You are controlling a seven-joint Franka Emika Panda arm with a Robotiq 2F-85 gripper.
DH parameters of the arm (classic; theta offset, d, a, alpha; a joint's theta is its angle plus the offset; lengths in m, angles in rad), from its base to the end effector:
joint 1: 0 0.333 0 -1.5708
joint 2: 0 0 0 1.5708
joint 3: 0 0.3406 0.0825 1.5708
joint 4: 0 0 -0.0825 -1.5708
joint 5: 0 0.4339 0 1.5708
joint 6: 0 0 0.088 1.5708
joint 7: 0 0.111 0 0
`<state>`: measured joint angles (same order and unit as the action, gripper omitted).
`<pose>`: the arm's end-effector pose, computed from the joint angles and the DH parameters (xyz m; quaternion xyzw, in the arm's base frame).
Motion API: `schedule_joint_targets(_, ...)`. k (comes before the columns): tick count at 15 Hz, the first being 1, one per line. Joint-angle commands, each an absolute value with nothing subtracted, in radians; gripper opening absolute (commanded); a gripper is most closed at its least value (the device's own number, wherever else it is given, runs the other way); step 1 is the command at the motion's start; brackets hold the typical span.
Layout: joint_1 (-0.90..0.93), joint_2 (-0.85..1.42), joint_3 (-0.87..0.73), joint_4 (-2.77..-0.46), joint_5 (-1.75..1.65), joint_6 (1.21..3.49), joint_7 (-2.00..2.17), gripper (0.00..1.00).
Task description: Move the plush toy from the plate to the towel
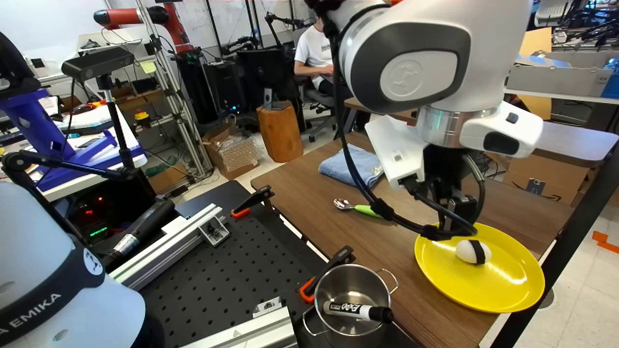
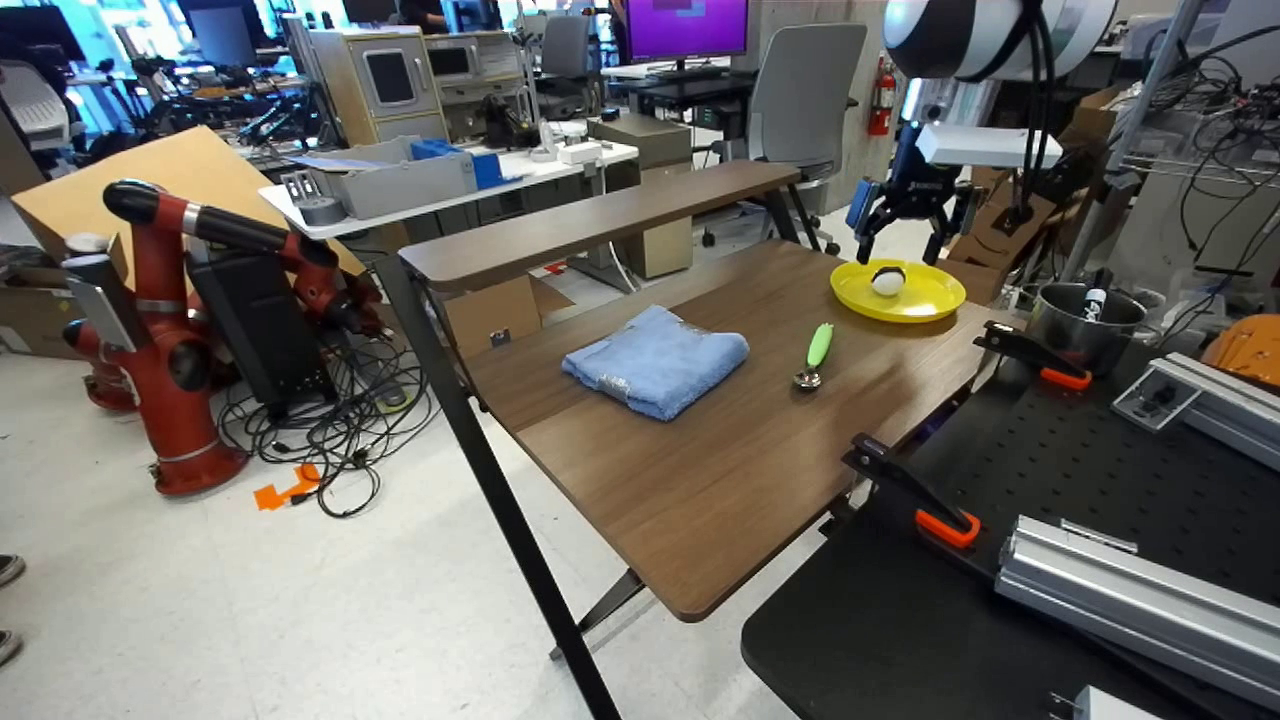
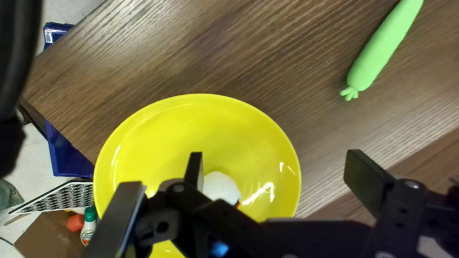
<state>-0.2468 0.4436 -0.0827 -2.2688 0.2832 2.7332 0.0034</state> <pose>0.5311 -0.1950 0.1365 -0.9569 0.2872 -0.0194 0.0373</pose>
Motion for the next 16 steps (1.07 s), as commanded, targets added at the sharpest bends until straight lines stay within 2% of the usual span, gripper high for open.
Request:
schedule_joint_targets(1, -0.312, 0.523, -0.053, -2.201, 0.316, 2.727, -0.05, 1.0)
schedule_joint_targets(8, -0.403, 0.619, -0.03, -2.111, 0.325, 2.699, -0.063, 1.0)
schedule_joint_targets(16, -0.398, 0.65, -0.034, -2.032, 0.312, 2.664, -0.031, 1.0)
